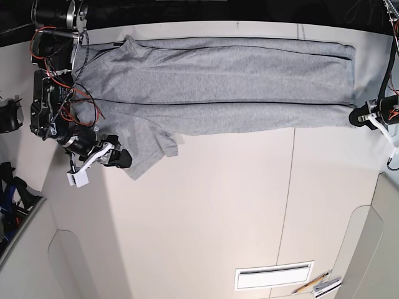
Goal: Fold the T-shirt properly
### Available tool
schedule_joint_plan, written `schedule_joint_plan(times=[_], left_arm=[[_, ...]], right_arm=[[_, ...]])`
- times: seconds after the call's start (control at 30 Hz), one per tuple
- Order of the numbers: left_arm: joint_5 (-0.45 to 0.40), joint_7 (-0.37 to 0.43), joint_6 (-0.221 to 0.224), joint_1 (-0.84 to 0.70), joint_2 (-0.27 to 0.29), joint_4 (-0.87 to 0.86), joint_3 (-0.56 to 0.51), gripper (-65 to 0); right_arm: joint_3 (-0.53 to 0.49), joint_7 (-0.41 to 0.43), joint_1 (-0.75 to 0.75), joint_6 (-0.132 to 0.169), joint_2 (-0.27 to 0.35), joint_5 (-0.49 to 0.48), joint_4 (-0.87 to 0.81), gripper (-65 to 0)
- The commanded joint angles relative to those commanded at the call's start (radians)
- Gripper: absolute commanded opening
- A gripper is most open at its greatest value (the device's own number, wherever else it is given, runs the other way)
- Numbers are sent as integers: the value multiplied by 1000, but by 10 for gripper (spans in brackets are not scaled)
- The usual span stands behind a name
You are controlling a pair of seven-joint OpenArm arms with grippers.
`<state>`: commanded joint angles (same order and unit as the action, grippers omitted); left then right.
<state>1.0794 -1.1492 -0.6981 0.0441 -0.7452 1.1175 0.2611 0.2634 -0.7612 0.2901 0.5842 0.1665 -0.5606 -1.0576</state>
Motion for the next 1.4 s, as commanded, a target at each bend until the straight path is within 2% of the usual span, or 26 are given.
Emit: schedule_joint_plan(times=[0.17,0.2,0.23,0.33,0.47,0.53,0.63,0.7,0.83,0.93,1.07,1.2,1.4], left_arm=[[0,0,0,0,3,0,0,-650],[0,-1,0,0,3,0,0,-650],[0,-3,0,0,3,0,0,-650],[0,-3,0,0,3,0,0,-650],[6,-3,0,0,2,1,0,-650],[31,-3,0,0,-1,12,0,-650],[39,-33,0,0,-3,59,1,-650],[39,-79,0,0,-3,92,1,-650],[39,-117,0,-1,-3,133,1,-650],[40,-135,0,-25,-13,164,1,-650],[58,-135,0,-101,-55,224,1,-650],[66,-134,0,-162,-93,253,1,-650],[55,-138,0,-166,-102,252,3,-650]], right_arm=[[-4,-2,0,-1,-54,23,0,-374],[-4,-2,0,-1,-56,31,0,-395],[-4,-2,0,-1,-56,32,0,-441],[-4,0,0,-2,-56,29,0,-650],[-4,-8,0,-1,-54,-16,-14,-650],[-3,-63,0,0,-50,-72,-56,-650],[13,-157,-33,7,-50,-113,-195,-650],[25,-175,-84,7,-48,-135,-321,-650],[25,-224,-169,7,-24,-160,-515,-650],[25,-228,-250,7,28,-211,-605,-650],[27,-227,-354,7,82,-245,-702,-650],[56,-231,-420,7,86,-253,-766,-650],[143,-262,-513,7,85,-316,-807,-650]])
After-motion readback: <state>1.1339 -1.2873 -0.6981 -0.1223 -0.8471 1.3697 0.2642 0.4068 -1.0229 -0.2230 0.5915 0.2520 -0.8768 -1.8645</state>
